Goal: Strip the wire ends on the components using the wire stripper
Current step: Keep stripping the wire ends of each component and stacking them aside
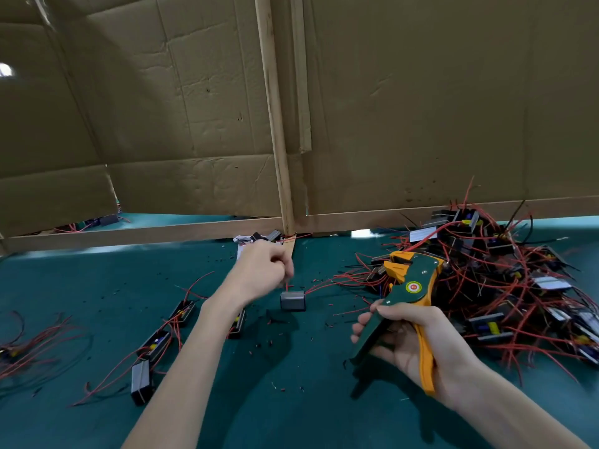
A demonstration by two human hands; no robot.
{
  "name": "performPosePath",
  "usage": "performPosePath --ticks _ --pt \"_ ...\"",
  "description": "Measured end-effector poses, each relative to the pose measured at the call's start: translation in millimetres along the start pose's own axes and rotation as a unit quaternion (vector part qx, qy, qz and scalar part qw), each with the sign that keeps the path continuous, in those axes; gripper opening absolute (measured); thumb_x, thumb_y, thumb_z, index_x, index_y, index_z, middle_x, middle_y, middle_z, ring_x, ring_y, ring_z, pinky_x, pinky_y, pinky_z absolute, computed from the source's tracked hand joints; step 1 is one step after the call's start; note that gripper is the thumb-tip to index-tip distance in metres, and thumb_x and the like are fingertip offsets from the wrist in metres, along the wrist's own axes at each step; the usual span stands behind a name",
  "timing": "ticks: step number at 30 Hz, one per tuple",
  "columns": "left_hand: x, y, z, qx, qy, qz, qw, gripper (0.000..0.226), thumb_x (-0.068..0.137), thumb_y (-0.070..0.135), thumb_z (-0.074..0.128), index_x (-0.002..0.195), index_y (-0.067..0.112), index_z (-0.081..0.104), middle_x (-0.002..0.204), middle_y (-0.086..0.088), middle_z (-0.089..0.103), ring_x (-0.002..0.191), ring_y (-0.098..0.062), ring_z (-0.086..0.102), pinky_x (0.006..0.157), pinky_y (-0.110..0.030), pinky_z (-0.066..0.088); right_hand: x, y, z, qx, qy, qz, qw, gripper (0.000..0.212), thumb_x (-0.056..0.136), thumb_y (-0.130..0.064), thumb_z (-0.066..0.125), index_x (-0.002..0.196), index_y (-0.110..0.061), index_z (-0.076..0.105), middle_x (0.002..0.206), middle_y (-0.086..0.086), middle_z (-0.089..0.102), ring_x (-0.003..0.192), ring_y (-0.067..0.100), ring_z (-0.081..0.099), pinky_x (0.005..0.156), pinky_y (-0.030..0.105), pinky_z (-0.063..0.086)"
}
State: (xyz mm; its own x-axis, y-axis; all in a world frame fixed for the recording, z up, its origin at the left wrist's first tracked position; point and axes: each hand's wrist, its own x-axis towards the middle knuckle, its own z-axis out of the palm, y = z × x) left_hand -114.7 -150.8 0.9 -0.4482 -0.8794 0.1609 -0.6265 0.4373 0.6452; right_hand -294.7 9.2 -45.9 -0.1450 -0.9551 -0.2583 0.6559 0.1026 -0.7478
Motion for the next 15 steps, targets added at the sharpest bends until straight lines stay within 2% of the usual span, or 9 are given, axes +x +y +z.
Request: performPosePath --ticks 1,3,5,7,8,11,13,15 --pt "1.4 -2.5 -2.4 0.015 0.01 -0.026 1.0 0.033 0.071 -0.007 0.04 0.056 0.013 0.061 0.059 0.001 0.067 0.058 -0.016 0.064 0.07 -0.038 0.059 0.2 -0.6 -0.1 0.001 0.002 -0.002 1.0 0.021 0.064 -0.003 0.063 0.083 0.005 0.062 0.079 0.025 0.067 0.07 0.036 0.071 0.059 0.042 0.06" --pt "3.8 -7.6 -1.8 0.117 0.006 -0.084 0.99 0.017 0.078 0.006 0.047 0.066 0.008 0.058 0.071 -0.013 0.069 0.063 -0.028 0.063 0.07 -0.04 0.058 0.6 -1.0 -0.4 0.001 0.004 -0.004 1.0 0.022 0.064 -0.003 0.062 0.085 0.005 0.061 0.078 0.025 0.067 0.07 0.036 0.071 0.059 0.042 0.06" --pt "4.3 -10.8 11.4 0.187 0.036 -0.112 0.975 0.029 0.091 0.029 0.05 0.074 0.007 0.058 0.075 -0.014 0.063 0.073 -0.031 0.06 0.067 -0.034 0.049 0.1 -0.7 0.1 -0.002 0.004 -0.003 1.0 0.023 0.064 -0.003 0.063 0.085 0.006 0.061 0.079 0.025 0.067 0.07 0.036 0.071 0.059 0.042 0.06" --pt "3.4 -11.7 34.5 0.175 0.066 -0.13 0.974 0.048 0.095 0.049 0.047 0.085 0.005 0.065 0.086 -0.013 0.064 0.082 -0.033 0.059 0.069 -0.033 0.045 -0.4 0.5 0.9 -0.006 0.001 -0.002 1.0 0.022 0.064 -0.002 0.063 0.084 0.006 0.062 0.079 0.026 0.067 0.07 0.037 0.07 0.06 0.043 0.06" --pt "2.2 -11.4 46.9 0.174 0.072 -0.132 0.973 0.05 0.095 0.051 0.047 0.09 0.005 0.067 0.091 -0.014 0.066 0.086 -0.034 0.061 0.071 -0.033 0.046 -0.8 1.1 1.5 -0.008 0.0 -0.001 1.0 0.021 0.064 -0.002 0.063 0.084 0.006 0.062 0.079 0.026 0.067 0.07 0.037 0.07 0.06 0.043 0.06" --pt "2.0 -18.3 71.3 0.15 0.083 -0.128 0.977 0.038 0.093 0.043 0.055 0.099 0.009 0.07 0.097 -0.011 0.069 0.094 -0.031 0.064 0.075 -0.032 0.048 -1.9 2.2 2.7 -0.013 -0.006 0.0 1.0 0.019 0.064 -0.002 0.063 0.082 0.005 0.063 0.079 0.025 0.067 0.07 0.037 0.07 0.06 0.043 0.06" --pt "5.6 -24.9 70.9 0.04 0.096 -0.125 0.987 0.024 0.088 0.03 0.063 0.102 0.011 0.069 0.094 -0.004 0.071 0.089 -0.019 0.065 0.073 -0.022 0.046 -2.7 2.4 3.2 -0.017 -0.011 0.001 1.0 0.021 0.065 -0.002 0.063 0.084 0.006 0.062 0.079 0.025 0.067 0.071 0.037 0.07 0.061 0.043 0.06" --pt "7.6 -27.1 67.2 -0.074 0.084 -0.095 0.989 0.013 0.085 0.019 0.069 0.097 0.014 0.071 0.077 0.008 0.069 0.075 -0.004 0.063 0.063 -0.007 0.041 -3.3 2.1 3.3 -0.021 -0.017 0.0 1.0 0.024 0.066 -0.002 0.063 0.088 0.006 0.062 0.08 0.025 0.067 0.072 0.037 0.07 0.063 0.043 0.061"
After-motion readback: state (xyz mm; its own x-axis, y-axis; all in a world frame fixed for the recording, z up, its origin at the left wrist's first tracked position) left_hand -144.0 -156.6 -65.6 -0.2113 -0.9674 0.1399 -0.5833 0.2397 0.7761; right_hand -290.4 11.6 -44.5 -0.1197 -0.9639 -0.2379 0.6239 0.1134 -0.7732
